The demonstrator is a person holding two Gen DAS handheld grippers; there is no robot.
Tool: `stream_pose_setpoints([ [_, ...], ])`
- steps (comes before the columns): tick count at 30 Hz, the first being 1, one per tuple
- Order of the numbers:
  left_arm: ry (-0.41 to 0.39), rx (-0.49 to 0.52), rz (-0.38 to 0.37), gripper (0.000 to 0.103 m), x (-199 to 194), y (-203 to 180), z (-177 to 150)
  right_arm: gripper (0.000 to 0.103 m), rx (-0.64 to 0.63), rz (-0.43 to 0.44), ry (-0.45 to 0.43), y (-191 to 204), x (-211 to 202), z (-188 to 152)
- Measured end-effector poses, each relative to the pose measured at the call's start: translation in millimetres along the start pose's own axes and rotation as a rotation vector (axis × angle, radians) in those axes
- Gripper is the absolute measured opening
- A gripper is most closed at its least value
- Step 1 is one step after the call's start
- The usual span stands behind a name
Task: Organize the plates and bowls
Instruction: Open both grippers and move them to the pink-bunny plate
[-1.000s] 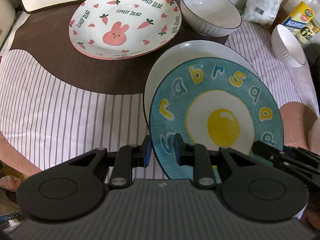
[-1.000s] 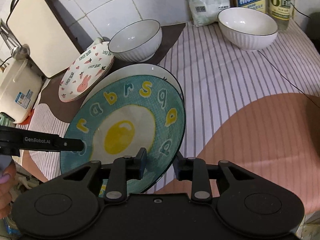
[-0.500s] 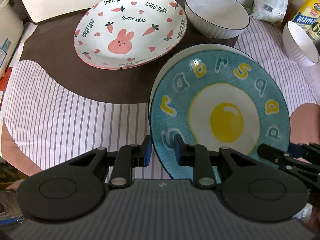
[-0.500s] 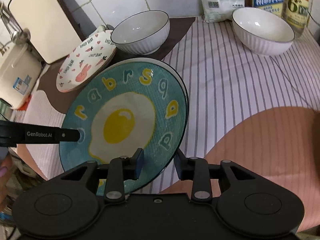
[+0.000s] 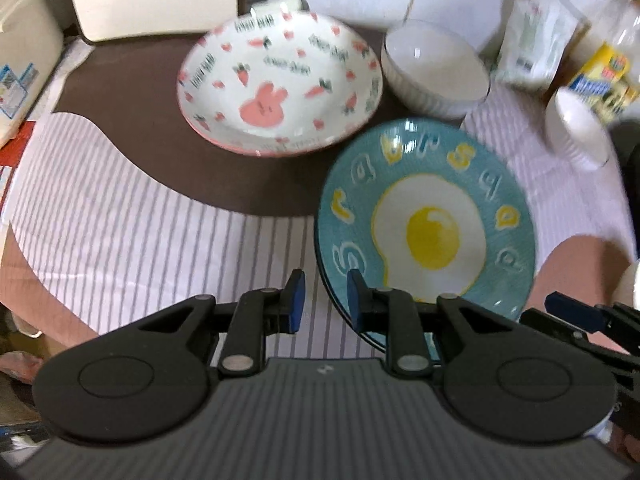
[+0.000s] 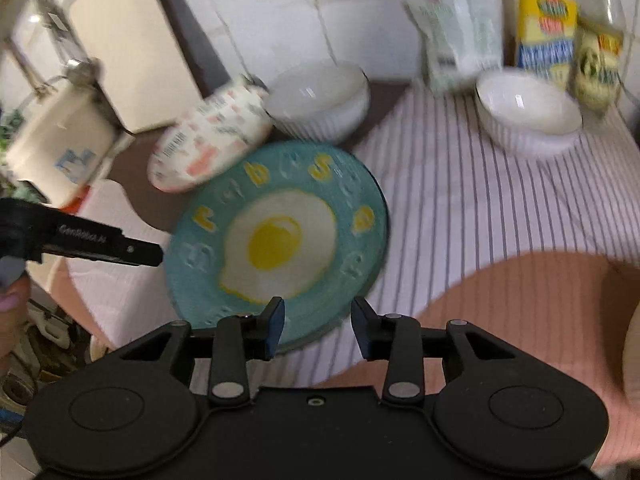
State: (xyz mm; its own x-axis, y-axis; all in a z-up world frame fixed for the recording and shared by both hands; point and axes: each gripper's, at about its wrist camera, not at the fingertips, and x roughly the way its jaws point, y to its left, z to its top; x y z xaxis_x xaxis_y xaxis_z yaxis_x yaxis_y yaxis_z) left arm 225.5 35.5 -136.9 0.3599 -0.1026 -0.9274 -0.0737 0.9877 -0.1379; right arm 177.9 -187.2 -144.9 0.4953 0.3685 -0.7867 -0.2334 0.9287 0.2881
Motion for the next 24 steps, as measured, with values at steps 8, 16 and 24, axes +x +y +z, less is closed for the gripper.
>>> stream_pose_setpoints([
  [8,-0.154,-0.006,-0.058,0.023,-59,30,-1,0.047,-0.181,0.118,-0.213,29,-33,9],
  [16,-0.302,0.0,-0.058,0.028,-90,55,3,0.065,-0.25,0.184,-0.321,58,-24,29],
  [24,-0.398,0.027,-0.035,0.041,-88,67,7,0.069,-0.137,0.217,-0.342,68,27,58],
])
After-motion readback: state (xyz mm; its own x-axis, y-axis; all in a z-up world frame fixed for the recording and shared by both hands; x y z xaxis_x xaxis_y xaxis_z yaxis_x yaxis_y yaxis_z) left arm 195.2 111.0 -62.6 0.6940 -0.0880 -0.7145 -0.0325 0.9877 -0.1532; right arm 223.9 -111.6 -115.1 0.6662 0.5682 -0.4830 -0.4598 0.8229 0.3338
